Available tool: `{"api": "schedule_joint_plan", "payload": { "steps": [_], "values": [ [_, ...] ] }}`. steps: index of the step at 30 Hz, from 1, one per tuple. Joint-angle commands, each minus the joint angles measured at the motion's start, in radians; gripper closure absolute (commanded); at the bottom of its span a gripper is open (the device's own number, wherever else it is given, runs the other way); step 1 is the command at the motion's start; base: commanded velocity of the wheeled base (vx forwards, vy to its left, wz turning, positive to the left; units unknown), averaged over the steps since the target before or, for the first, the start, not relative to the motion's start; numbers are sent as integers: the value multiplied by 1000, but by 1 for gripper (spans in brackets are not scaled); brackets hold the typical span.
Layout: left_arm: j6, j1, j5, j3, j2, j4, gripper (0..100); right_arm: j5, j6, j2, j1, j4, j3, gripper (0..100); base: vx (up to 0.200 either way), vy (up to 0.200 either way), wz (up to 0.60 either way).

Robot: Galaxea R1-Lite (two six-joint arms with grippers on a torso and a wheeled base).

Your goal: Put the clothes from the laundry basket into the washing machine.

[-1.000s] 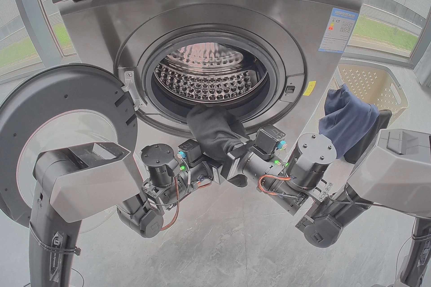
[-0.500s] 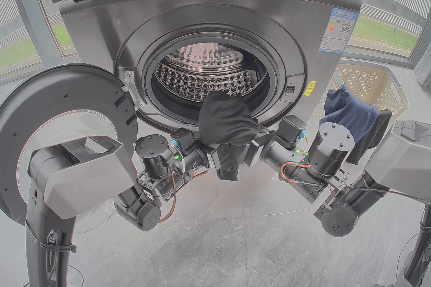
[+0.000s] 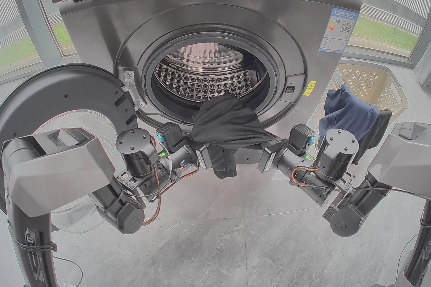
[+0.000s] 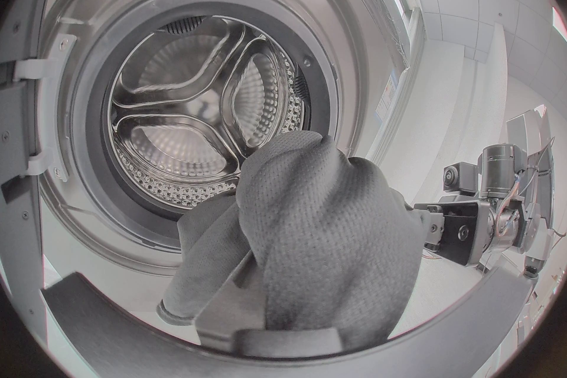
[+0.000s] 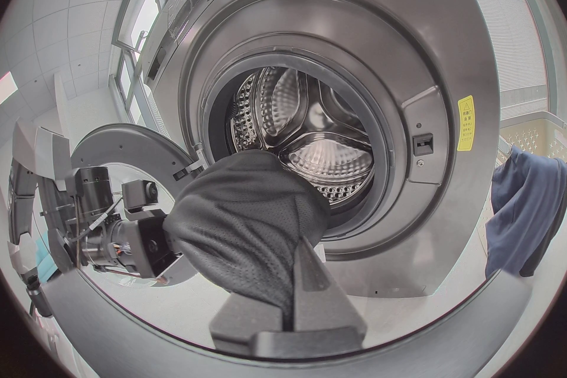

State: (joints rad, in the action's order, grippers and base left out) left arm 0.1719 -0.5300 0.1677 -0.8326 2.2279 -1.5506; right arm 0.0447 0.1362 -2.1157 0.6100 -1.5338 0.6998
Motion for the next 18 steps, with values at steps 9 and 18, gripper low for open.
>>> {"api": "schedule_joint_plan", "payload": {
  "steps": [9,18],
  "values": [
    [-5,-7,-2,105,-102,-3,100,-3,-10,20,19,-8,-16,0,0,0,0],
    [-8,-21,0,308,-272,-2,100,-190,-119,217,-12,-2,-306,0,0,0,0]
  ]
}}
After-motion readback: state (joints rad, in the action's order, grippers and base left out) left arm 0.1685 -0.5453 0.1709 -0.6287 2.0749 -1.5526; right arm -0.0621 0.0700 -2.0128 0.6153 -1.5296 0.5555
